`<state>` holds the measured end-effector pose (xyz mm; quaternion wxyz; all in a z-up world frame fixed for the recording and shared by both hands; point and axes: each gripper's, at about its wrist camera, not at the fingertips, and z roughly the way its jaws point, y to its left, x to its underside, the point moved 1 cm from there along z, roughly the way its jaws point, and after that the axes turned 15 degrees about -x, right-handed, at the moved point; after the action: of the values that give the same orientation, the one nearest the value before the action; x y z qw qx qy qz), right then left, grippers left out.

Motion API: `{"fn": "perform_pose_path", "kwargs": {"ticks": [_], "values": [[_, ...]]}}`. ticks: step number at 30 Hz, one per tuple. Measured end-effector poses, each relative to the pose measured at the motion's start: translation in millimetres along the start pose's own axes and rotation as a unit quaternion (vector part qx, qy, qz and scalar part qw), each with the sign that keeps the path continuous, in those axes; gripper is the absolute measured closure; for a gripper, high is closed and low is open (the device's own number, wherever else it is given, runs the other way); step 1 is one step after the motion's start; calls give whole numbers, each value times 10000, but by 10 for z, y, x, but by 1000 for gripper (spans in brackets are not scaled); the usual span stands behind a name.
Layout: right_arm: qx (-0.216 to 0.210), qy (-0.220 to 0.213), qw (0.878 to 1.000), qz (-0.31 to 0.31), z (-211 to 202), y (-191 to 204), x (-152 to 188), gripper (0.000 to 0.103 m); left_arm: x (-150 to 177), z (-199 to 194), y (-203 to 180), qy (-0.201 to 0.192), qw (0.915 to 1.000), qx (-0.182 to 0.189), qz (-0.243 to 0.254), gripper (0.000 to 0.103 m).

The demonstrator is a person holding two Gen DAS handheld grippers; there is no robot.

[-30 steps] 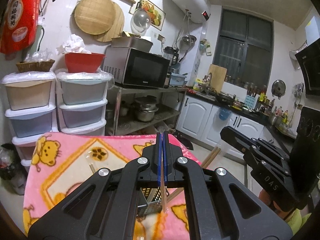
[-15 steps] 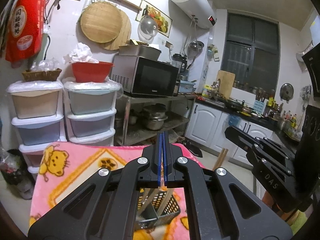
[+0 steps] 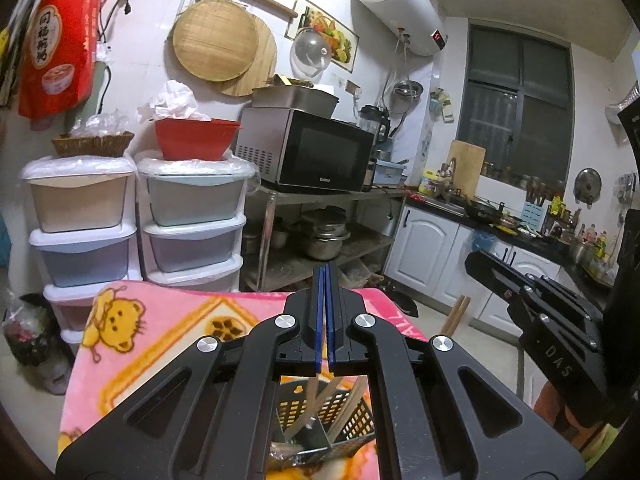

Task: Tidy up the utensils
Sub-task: 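Lower both held chopsticks down into the caddy compartments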

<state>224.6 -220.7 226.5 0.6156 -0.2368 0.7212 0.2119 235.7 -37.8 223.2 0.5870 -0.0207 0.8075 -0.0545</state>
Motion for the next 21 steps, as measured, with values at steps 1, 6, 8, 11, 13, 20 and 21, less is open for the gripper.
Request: {"fn": "perform_pose_path", "kwargs": {"ticks": [1,6,8,11,13,20,21], "values": [[-2,-3,10000,5,9,-3,0,101,13,12,1,-4,10000,-17,3,103],[-28,16,10000,15,54,-6,36,101,78,83,14,90,10000,-16,14,103],[-46,23,10000,44,95,-4,61,101,113,112,12,140,9999,-14,24,103],[-67,34,9999,74,158,-8,97,101,173,143,0,213,9998,10,29,103],[-89,53,9999,40,204,4,120,101,214,169,-9,257,9997,19,45,103],[-82,205,9997,131,287,-35,297,101,384,256,-28,448,9990,48,78,103],[-73,231,9996,166,296,-48,327,101,407,262,-29,465,9989,50,81,103]]}}
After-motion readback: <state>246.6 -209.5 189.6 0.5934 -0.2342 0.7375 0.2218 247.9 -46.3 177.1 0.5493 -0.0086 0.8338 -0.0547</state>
